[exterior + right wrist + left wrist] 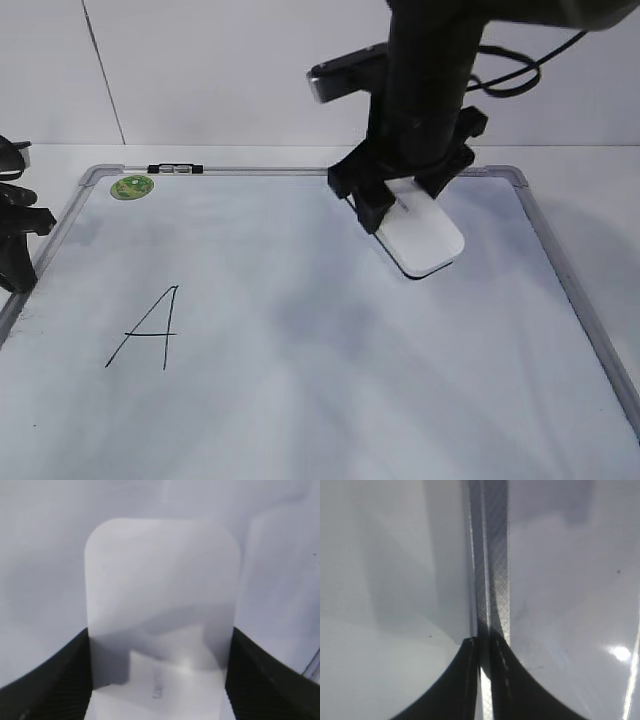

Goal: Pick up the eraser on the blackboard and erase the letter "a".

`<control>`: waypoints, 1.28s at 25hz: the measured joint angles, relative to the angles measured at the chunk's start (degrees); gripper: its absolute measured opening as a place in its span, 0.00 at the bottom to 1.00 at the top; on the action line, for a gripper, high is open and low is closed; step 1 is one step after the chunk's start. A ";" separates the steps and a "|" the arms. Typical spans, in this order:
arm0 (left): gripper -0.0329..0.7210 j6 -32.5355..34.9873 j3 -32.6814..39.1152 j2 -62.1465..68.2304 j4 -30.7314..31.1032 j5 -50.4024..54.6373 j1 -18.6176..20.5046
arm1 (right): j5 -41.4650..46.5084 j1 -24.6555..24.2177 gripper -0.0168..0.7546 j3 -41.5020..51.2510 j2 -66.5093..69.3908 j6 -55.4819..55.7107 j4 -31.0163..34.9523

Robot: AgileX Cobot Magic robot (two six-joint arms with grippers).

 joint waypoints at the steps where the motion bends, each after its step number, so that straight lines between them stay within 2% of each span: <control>1: 0.09 0.00 0.00 0.00 0.00 0.00 0.00 | 0.00 -0.74 0.78 0.24 -0.82 0.27 -0.05; 10: 0.09 0.00 0.00 0.00 0.00 0.00 0.00 | 0.00 -11.53 0.78 12.20 -7.59 2.77 -0.51; 16: 0.09 0.00 0.00 0.00 0.00 0.00 0.00 | -1.43 -18.08 0.78 20.74 -9.12 3.37 2.26; 26: 0.10 0.00 0.00 0.00 -0.03 0.10 0.00 | -7.23 -21.30 0.78 22.38 -7.96 6.30 3.09; 32: 0.10 0.00 0.00 0.00 -0.03 0.10 0.00 | -9.22 -21.54 0.78 22.38 -3.62 6.56 3.37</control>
